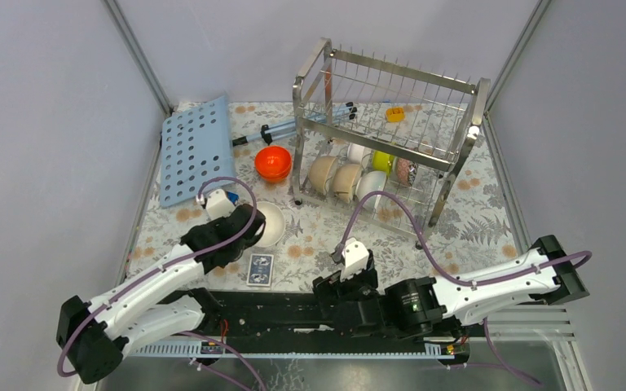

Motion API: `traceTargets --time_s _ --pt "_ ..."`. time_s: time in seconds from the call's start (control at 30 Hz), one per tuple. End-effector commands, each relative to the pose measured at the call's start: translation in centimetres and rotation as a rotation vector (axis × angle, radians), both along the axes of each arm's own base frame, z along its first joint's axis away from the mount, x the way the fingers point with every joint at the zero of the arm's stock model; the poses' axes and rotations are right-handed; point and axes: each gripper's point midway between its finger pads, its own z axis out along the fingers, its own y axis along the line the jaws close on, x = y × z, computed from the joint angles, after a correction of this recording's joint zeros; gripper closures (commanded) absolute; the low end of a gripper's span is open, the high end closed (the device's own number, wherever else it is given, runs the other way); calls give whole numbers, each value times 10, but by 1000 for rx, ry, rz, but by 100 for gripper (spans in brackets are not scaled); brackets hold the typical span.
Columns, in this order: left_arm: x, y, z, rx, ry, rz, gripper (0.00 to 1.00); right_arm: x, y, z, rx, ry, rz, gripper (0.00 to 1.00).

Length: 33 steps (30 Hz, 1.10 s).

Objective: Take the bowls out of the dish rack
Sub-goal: Place the bowl at the center of the board.

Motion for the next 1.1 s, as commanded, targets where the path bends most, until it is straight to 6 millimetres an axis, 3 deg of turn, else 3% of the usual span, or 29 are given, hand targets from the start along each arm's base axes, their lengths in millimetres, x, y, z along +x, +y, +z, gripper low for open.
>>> traceTargets --time_s 0.0,0.3,0.63,0.87,1.07 --pt "23 17 16 -60 -73 196 100 6 -8 -15 5 4 -87 0" --pt "34 19 -17 -146 -22 320 100 -5 -11 -61 -106 57 -78 0" --pt "42 28 -42 -162 25 384 100 -13 6 -77 -302 18 -41 0" --pt "45 25 -60 -179 64 365 100 -14 10 -77 -275 21 -27 0" --pt "47 20 -59 -193 59 324 71 -14 7 -76 -257 26 -26 0"
